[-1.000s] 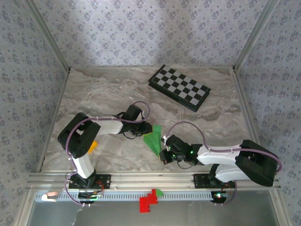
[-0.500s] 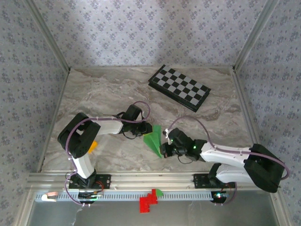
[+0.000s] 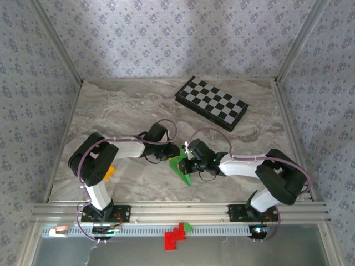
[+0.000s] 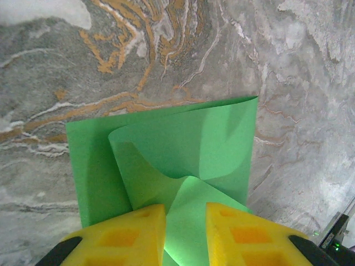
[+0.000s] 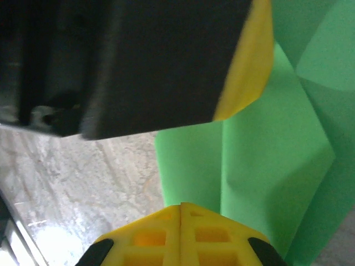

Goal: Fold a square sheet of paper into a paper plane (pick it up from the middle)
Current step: Fourth fold the wing at the center of the table.

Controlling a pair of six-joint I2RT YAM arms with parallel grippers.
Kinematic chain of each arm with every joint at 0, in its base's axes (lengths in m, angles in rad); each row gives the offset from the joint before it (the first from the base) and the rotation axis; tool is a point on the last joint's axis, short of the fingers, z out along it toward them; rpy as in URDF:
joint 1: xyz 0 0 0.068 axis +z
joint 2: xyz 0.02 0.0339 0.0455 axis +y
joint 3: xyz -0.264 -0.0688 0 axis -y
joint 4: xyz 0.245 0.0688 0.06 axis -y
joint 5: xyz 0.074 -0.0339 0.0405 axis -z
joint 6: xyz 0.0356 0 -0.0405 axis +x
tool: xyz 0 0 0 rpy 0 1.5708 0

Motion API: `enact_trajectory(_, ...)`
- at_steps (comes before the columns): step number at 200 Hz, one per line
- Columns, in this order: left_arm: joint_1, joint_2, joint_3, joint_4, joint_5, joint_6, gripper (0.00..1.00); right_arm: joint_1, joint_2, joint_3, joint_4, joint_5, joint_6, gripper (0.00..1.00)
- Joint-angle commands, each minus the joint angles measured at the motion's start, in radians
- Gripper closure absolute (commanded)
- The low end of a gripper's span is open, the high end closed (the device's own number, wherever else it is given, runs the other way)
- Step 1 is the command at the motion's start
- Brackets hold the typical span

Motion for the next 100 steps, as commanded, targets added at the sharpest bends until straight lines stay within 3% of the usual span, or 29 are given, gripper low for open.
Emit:
enact_trajectory(1,0.000,0.030,0.016,-0.055,-0.019,0.020,0.73,-0.016,0.029,0.017,0.020,-0.025,-0.027,0.94)
enact_trajectory(100,0.000,0.012,0.051,-0.073,-0.010,0.027,0.72,-0.035,0.059,-0.079,0.047,-0.024,-0.012,0.96)
